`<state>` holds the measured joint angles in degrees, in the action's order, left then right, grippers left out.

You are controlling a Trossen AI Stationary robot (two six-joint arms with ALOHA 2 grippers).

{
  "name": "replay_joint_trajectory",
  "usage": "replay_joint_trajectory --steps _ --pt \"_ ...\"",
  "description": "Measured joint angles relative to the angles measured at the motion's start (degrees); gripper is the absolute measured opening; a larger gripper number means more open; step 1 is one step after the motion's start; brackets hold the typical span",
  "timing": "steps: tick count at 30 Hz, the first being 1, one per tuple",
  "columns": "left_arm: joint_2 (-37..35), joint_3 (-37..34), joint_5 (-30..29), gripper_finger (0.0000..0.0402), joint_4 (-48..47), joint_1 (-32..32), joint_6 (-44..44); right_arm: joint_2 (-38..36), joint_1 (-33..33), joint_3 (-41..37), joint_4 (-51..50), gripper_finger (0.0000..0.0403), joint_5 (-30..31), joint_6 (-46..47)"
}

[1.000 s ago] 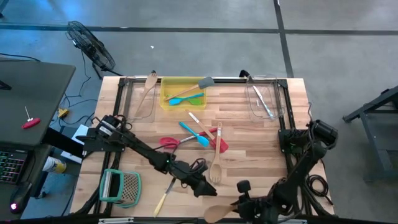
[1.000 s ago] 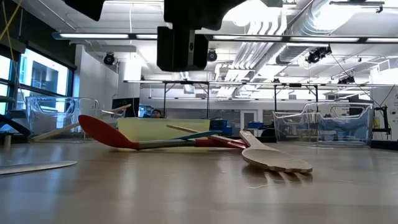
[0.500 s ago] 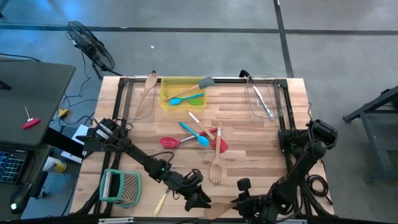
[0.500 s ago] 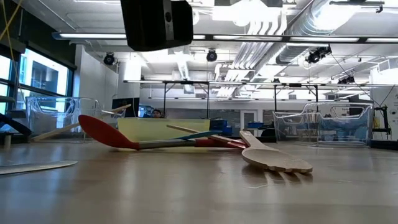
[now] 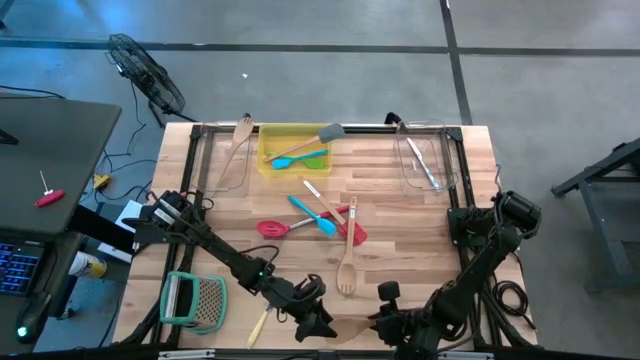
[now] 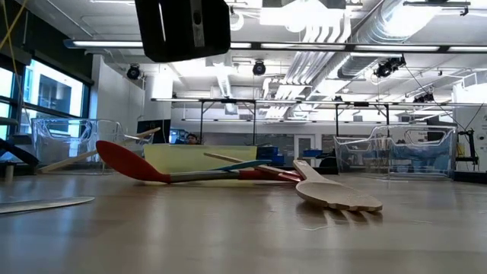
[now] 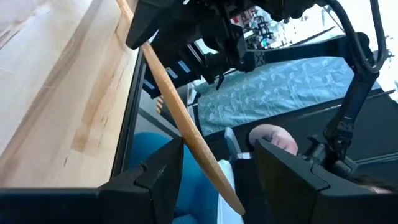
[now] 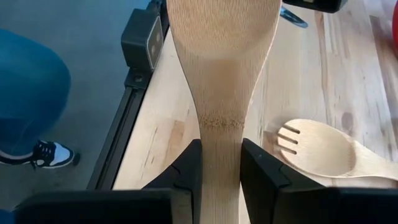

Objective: Pick & Place Kitchen Items
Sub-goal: Put the wooden serving spoon into the left transparent bin

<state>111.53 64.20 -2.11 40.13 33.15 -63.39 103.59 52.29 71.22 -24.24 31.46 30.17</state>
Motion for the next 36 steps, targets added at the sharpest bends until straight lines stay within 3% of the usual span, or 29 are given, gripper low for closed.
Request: replay_joint_trajectory --steps 7,29,36 --pt "0.0 0.0 1.9 0.0193 -2.1 0.0 -0.1 0.0 -0.3 0.1 -1.5 0.0067 0.0 0.0" --pt "0.0 0.1 0.0 0.0193 -6.4 -3.0 -4.0 0.0 -1.1 0.1 -1.8 0.0067 -1.1 0.0" --pt "0.0 0.1 0.1 0.0143 -7.2 -2.9 -4.2 0.0 -1.1 0.0 -2.1 0.0067 -1.3 0.0"
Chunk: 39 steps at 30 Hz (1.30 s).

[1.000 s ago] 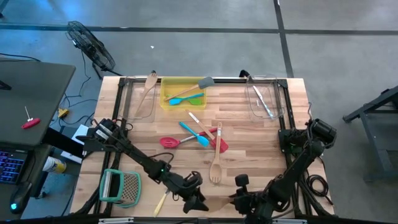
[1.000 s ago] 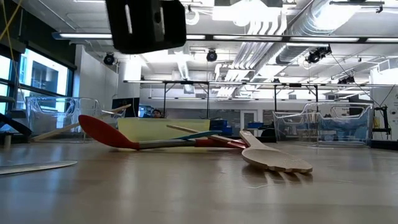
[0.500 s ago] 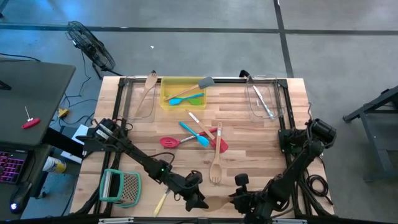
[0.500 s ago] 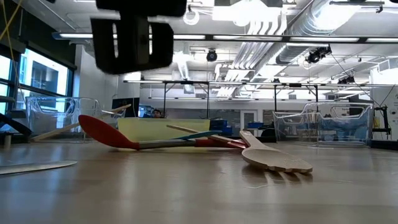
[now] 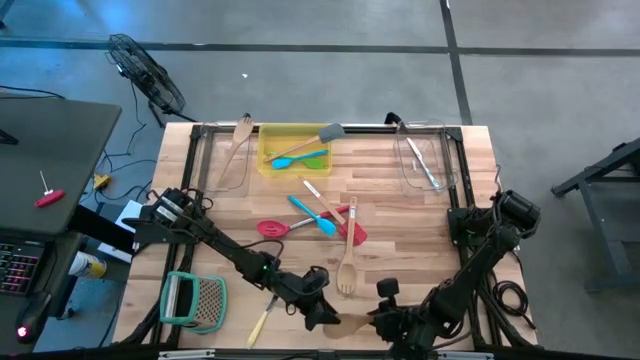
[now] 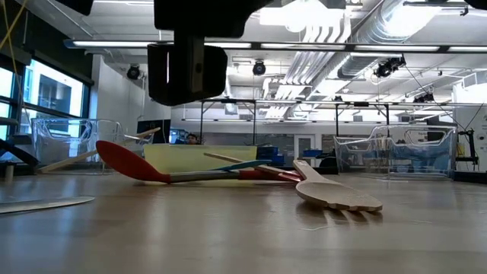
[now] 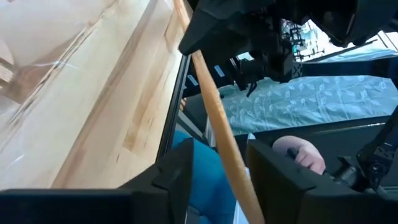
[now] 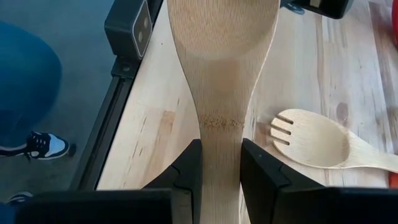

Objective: Pick & Place Kitchen Items
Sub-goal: Put the wooden serving spoon into the left transparent bin

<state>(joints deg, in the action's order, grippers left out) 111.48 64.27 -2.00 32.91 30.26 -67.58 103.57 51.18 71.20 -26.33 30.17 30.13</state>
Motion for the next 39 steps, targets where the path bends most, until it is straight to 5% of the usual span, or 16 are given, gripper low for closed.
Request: replay_joint_trajectory --steps 10,34,39 --pt "0.0 0.0 0.1 0.0058 -0.3 0.0 0.1 0.0 -1.1 0.0 -0.3 0.0067 -0.7 -0.1" --pt "0.0 0.0 -1.4 0.0004 -7.5 0.0 2.1 0.0 -3.8 0.0 -1.0 0.0067 -1.5 -2.2" --pt "0.0 0.0 -3.1 0.0003 -8.0 0.1 3.9 0.0 -3.7 0.0 0.4 0.0131 2.3 -1.2"
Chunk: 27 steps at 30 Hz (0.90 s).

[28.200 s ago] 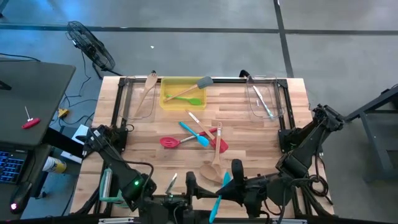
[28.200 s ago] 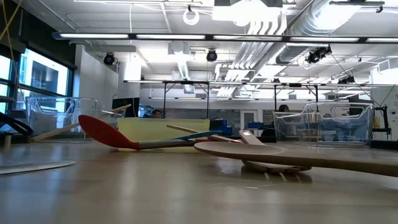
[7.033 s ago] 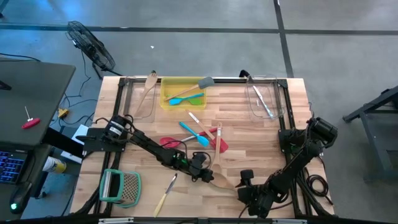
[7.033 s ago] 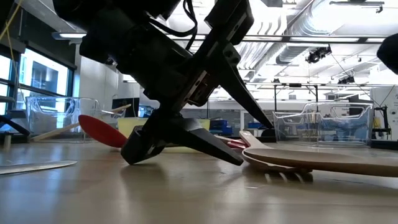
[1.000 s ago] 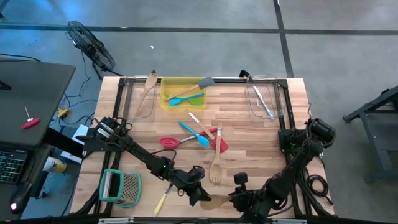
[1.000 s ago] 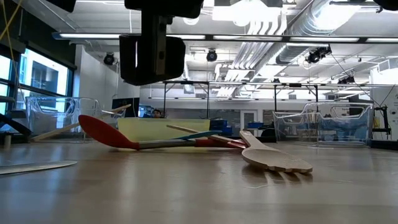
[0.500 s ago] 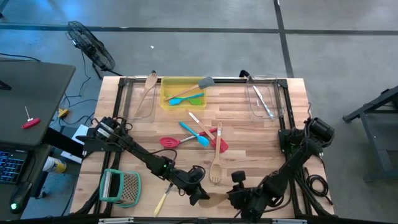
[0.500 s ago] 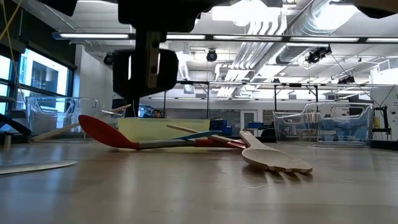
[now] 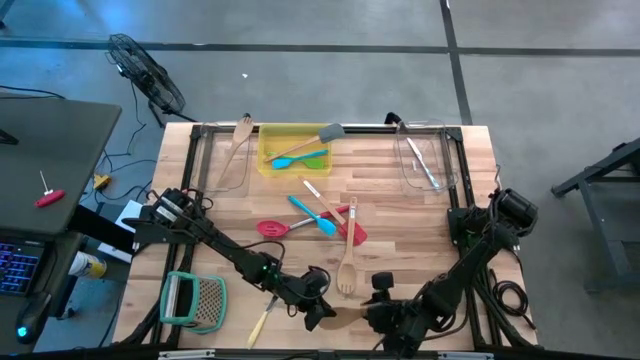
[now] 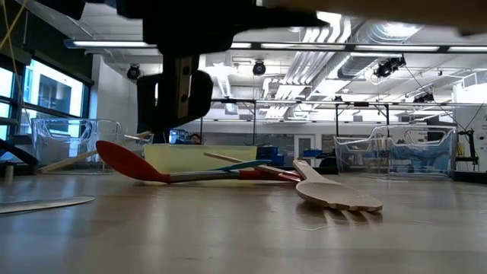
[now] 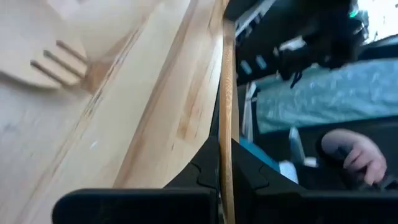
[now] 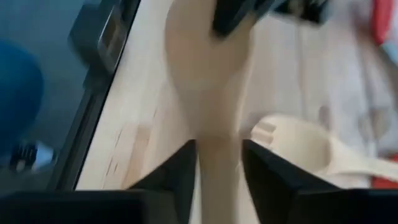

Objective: Pick & Place Kitchen Items
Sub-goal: Put the wooden serving spoon into the left transparent bin

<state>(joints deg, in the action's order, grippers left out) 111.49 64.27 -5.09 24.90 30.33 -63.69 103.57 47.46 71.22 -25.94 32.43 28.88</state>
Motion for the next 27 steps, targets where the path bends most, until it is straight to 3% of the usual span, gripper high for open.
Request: replay_joint_trajectory --steps 7,10,15,20,24,27 --pt "0.1 0.0 -0.7 0.0002 -0.1 0.0 0.2 0.0 1.4 0.1 1.1 0.0236 10.9 -2.0" --pt "0.1 0.0 -1.7 0.0001 0.7 0.0 0.5 0.0 3.0 0.1 2.3 0.0262 19.7 -5.4" --pt "-0.7 0.0 -3.4 0.0001 0.6 0.0 1.6 0.0 8.7 0.1 11.3 0.0274 37.6 -17.0" --pt "-3.4 0.0 -5.4 0.0001 0.6 0.0 5.3 0.0 15.0 0.1 30.5 0.0268 55.4 -36.1" --pt "-6.8 0.0 -8.5 0.0001 0.2 0.0 9.3 0.0 18.5 0.1 43.3 0.0263 57.2 -46.9" --pt "-9.9 0.0 -11.3 0.0001 -1.7 0.0 12.6 0.0 20.0 0.1 46.4 0.0260 56.7 -48.1"
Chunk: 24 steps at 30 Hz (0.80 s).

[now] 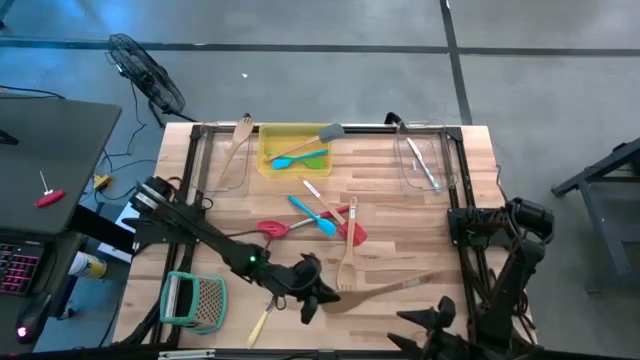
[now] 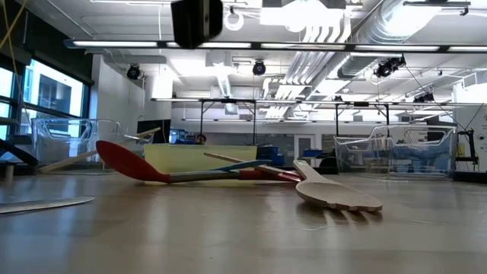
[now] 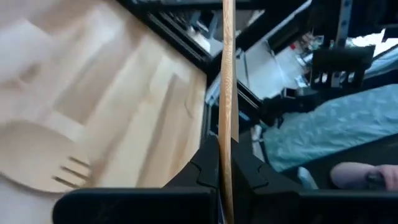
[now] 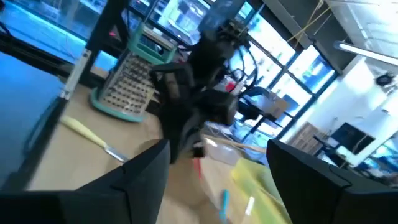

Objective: Pick & Place Kitchen Items
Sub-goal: Put the wooden serving spoon into the left transparent bin

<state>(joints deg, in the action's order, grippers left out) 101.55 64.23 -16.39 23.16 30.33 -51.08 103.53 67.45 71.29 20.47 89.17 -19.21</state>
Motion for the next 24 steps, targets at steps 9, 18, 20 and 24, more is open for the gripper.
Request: replay_joint_trajectory --steps 9,18,20,24 --pt "-12.4 0.0 -12.7 0.0000 -20.3 -1.5 2.9 0.0 0.7 0.0 -5.1 0.0258 -1.2 13.3" --pt "-27.6 0.0 -26.7 0.0000 -44.0 -1.8 0.9 0.0 -1.6 -0.1 -20.5 0.0258 -10.8 39.4" --pt "-30.3 0.1 -29.4 0.0000 -49.8 -1.8 -1.0 0.0 -2.0 -0.1 -21.2 0.0258 -14.3 42.6" --pt "-34.7 0.0 -33.7 0.0000 -61.6 -1.8 -6.6 0.1 -2.7 -0.1 -20.8 0.0257 -20.3 45.8"
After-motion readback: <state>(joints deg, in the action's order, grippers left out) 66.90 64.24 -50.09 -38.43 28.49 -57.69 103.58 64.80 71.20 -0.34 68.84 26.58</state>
